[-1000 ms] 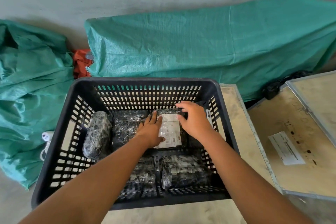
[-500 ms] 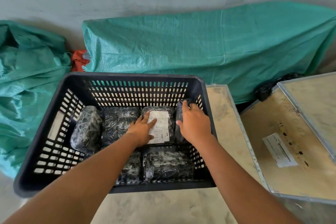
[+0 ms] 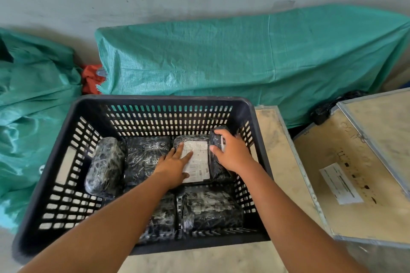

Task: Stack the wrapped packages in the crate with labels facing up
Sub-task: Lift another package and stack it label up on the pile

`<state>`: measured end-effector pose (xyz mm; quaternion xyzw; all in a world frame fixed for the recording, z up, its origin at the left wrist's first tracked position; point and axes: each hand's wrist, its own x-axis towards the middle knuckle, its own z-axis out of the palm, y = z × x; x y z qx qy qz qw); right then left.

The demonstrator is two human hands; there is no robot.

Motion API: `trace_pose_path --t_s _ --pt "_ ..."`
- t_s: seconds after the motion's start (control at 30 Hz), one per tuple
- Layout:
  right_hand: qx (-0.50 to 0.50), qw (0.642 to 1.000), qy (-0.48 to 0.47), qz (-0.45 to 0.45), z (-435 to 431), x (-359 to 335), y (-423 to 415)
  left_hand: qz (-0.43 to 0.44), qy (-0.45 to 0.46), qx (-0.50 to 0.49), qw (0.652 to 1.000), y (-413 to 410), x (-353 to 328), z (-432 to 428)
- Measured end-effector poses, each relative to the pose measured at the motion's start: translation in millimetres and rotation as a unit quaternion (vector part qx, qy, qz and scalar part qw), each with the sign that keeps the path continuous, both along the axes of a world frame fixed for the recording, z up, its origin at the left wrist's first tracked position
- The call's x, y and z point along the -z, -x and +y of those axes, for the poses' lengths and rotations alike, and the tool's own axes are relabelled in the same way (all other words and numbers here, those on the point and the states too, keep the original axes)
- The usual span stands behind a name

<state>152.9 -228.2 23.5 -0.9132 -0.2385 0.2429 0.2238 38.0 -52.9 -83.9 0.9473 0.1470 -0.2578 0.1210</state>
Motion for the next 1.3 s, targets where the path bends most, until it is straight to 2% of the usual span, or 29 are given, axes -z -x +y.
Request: trace_pose_path --t_s 0.1,0.27,0.37,0.43,0.57,0.7,0.77,0.87,1.0,1.13,1.23,1.3 --pt "0.031 0.998 -0.054 0.029 1.5 3.4 3.0 -0.013 -0.008 -0.007 1.000 3.3 6.8 -3.7" --pt "0.094 0.990 -0.099 0.026 -2.6 6.2 5.8 -0.016 0.016 -0.011 1.000 2.8 9.1 -5.8" --pt "0.130 0.983 -0.122 0.031 -7.7 4.4 4.5 -0.025 0.073 -0.008 0.997 0.5 -6.5 -0.9" --pt "0.140 0.982 -0.126 0.032 -11.6 0.0 4.4 -0.064 0.119 -0.002 0.991 1.8 -23.1 0.8" --pt "0.137 0.981 -0.137 -0.009 -15.5 -14.7 12.6 -0.188 0.215 0.028 0.958 14.0 -60.7 -6.8" --pt "0.163 0.967 -0.194 -0.040 -15.1 -47.4 10.1 -0.266 0.298 0.030 0.916 30.7 -92.4 -23.4" --pt "0.201 0.948 -0.246 0.021 -13.2 -65.6 8.1 -0.292 0.312 0.027 0.904 37.7 -103.1 -33.6" --pt "0.258 0.898 -0.329 0.138 -7.3 -89.7 13.4 -0.372 0.291 0.013 0.881 43.7 -117.8 -48.8" --pt "0.263 0.864 -0.387 0.185 1.4 -112.9 24.8 -0.498 0.243 0.003 0.833 46.7 -141.8 -42.3" --pt "0.249 0.859 -0.402 0.198 4.8 -123.7 37.5 -0.524 0.258 0.038 0.811 54.4 -159.3 -27.9" --pt "0.236 0.854 -0.411 0.217 1.8 -122.7 47.9 -0.498 0.326 -0.013 0.804 60.7 -167.5 -19.7" --pt "0.219 0.865 -0.408 0.192 -4.0 -115.9 54.1 -0.478 0.387 -0.055 0.787 62.4 -173.9 -12.2"
